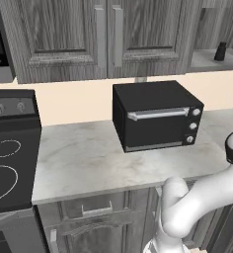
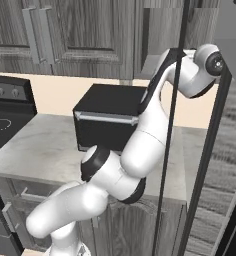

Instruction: Retrieve the shaker from the cabinet and place it next the steak on a plate on the dining table.

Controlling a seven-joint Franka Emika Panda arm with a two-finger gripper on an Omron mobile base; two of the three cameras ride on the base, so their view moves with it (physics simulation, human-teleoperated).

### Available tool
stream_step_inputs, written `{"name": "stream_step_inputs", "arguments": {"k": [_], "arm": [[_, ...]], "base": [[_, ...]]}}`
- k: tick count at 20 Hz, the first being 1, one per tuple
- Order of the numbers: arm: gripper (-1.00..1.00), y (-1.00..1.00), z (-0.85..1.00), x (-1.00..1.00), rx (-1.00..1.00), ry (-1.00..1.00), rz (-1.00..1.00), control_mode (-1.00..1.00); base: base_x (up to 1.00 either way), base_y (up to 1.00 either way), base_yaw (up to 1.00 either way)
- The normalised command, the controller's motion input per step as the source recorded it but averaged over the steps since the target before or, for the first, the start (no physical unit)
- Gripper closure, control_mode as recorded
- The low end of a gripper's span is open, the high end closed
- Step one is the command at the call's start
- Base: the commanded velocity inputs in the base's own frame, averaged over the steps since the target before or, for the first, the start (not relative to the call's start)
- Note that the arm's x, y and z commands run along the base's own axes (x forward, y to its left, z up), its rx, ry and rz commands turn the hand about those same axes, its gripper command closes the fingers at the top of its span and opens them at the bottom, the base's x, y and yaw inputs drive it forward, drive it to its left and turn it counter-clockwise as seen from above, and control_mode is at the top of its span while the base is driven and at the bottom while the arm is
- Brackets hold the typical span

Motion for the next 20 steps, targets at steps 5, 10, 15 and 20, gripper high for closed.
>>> {"name": "stream_step_inputs", "arguments": {"k": [5, 10, 15, 20], "arm": [[-1.00, 0.02, 0.00, 0.13, -0.01, 0.00, 0.00, -1.00], [-1.00, 0.00, -0.02, 0.21, 0.00, 0.01, 0.00, -1.00], [-1.00, 0.00, -0.09, 0.23, 0.00, 0.02, 0.00, -1.00], [-1.00, -0.01, -0.04, 0.18, 0.00, 0.01, 0.00, -1.00]], "base": [[0.00, 0.00, 0.00], [0.00, 0.00, 0.00], [0.00, 0.00, 0.00], [0.00, 0.00, 0.00]]}}
